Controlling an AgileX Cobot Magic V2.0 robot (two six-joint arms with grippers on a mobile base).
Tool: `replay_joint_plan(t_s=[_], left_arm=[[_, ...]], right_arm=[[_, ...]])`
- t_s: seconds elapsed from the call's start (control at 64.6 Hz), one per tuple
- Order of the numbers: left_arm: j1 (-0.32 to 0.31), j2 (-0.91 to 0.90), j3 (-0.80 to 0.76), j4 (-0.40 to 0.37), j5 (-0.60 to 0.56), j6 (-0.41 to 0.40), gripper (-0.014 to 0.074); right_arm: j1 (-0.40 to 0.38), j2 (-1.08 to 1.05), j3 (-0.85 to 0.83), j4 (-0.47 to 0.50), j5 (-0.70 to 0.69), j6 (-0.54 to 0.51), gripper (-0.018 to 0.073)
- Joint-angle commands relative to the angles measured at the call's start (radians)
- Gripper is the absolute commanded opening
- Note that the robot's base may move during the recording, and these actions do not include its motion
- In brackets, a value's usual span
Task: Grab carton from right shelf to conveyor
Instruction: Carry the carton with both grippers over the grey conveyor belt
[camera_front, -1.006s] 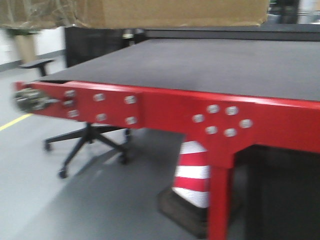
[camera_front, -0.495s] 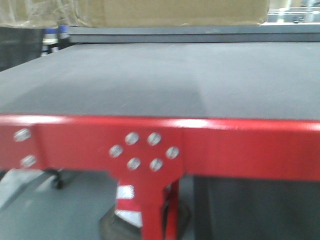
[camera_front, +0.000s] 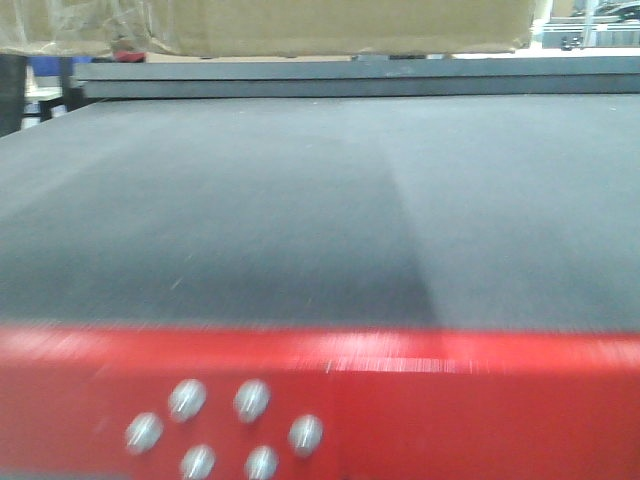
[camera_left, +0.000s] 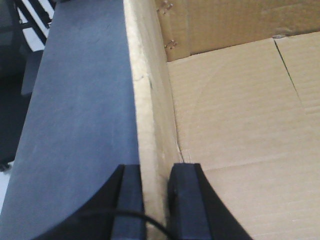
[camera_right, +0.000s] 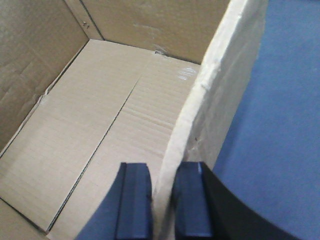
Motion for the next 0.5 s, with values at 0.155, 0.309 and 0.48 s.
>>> replay_joint_plan(t_s=[0.155, 0.309, 0.48], left_arm=[[0.002, -0.004, -0.008, 0.095, 0.000, 0.007, -0.0013], [0.002, -0.004, -0.008, 0.095, 0.000, 0.007, -0.0013], [0.002, -0.004, -0.008, 0.095, 0.000, 0.007, -0.0013]], right_arm=[[0.000, -0.021, -0.004, -0.007, -0.034, -0.025, -0.0070], [0.000, -0.021, -0.004, -0.007, -0.034, -0.025, -0.0070], [0.000, -0.021, -0.004, -0.007, -0.034, -0.025, -0.0070]])
